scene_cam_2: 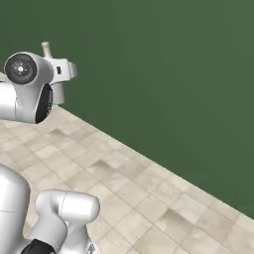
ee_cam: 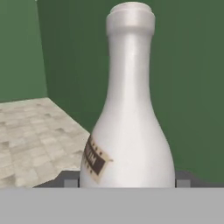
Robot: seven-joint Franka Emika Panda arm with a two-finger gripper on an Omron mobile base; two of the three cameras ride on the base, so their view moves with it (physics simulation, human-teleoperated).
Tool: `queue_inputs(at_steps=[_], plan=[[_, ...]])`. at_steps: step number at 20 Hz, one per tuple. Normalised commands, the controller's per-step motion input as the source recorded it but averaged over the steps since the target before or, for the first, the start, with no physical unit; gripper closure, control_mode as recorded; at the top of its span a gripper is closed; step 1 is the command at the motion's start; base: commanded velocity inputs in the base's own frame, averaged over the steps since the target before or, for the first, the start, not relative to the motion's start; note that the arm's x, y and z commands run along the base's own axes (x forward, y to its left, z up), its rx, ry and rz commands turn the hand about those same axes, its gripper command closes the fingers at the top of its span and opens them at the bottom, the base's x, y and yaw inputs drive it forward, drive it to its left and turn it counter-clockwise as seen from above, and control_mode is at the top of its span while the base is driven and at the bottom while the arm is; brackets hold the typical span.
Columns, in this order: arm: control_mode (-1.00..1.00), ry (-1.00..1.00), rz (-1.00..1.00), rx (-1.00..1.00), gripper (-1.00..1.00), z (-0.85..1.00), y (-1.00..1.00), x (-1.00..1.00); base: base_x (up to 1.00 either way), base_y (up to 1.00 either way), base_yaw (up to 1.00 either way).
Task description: There is a bowl on the dining counter. Grab a lemon wedge from the fridge and place it in the bowl. Then get the liquor bottle and glass cup from the cabinet and place them next to the bowl.
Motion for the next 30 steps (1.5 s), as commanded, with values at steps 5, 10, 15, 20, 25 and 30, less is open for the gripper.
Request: queue_inputs(at_steps=[5, 10, 15, 20, 25, 30], plan=[[1.0, 0.0, 0.0, 0.0, 1.0, 0.0, 0.0, 0.0, 1.0, -0.05, 0.56], [1.0, 0.0, 0.0, 0.0, 1.0, 0.0, 0.0, 0.0, 1.0, -0.09, 0.53], [1.0, 0.0, 0.0, 0.0, 1.0, 0.0, 0.0, 0.0, 1.0, -0.06, 0.5], [1.0, 0.0, 0.0, 0.0, 1.0, 0.0, 0.0, 0.0, 1.0, -0.06, 0.43], [1.0, 0.0, 0.0, 0.0, 1.0, 0.0, 0.0, 0.0, 1.0, -0.14, 0.4], [1.0, 0.0, 0.0, 0.0, 1.0, 0.0, 0.0, 0.0, 1.0, -0.23, 0.43]])
